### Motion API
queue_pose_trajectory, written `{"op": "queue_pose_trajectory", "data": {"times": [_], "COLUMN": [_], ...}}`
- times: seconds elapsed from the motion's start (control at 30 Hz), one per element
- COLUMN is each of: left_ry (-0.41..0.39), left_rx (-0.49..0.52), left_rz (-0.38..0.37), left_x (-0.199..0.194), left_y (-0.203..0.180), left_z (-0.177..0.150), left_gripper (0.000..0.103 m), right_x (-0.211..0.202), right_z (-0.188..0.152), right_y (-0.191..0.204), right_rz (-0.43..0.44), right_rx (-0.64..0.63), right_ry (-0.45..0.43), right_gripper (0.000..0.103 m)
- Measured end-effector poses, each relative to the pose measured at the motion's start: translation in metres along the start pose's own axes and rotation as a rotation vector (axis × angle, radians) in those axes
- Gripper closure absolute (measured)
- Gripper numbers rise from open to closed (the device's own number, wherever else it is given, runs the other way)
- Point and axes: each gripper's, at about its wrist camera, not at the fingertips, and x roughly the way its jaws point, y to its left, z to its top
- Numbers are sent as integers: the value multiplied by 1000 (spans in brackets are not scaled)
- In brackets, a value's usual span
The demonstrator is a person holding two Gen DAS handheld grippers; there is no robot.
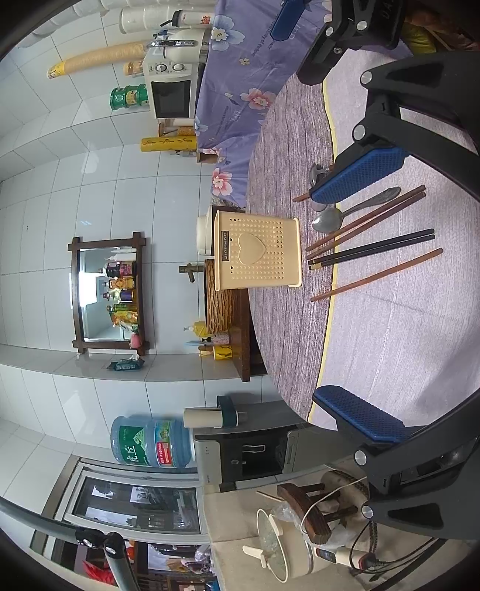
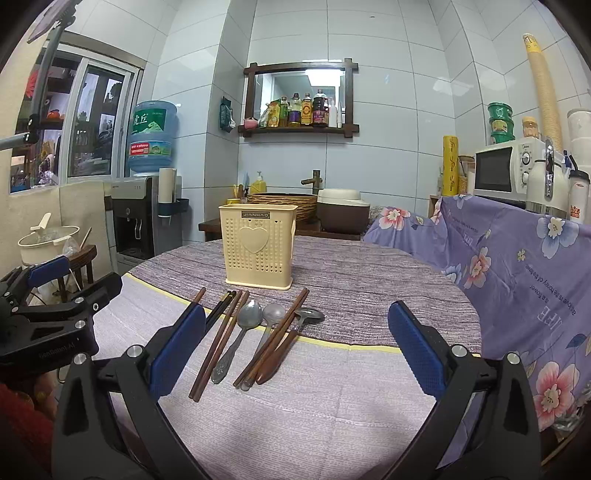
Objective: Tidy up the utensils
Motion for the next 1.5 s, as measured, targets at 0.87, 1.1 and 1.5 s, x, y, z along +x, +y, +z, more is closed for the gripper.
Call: {"op": "queue_pose_trajectory", "data": {"times": [0.87, 1.1, 1.5], "left_ry": [-1, -1, 0], "left_rx": [3, 3, 3], "left_rz": [-5, -5, -6], "left_x": [1, 0, 1], "left_y": [1, 1, 1], "left_z": [-3, -3, -3], "left_gripper": [5, 5, 5], "right_x": [-1, -1, -1], "right_z": [1, 1, -1], "right_y": [1, 1, 2], "right_rz": [0, 0, 0], "right_rx": [-5, -5, -7], "right_ry": [1, 0, 1], "right_gripper": [5, 5, 5]}}
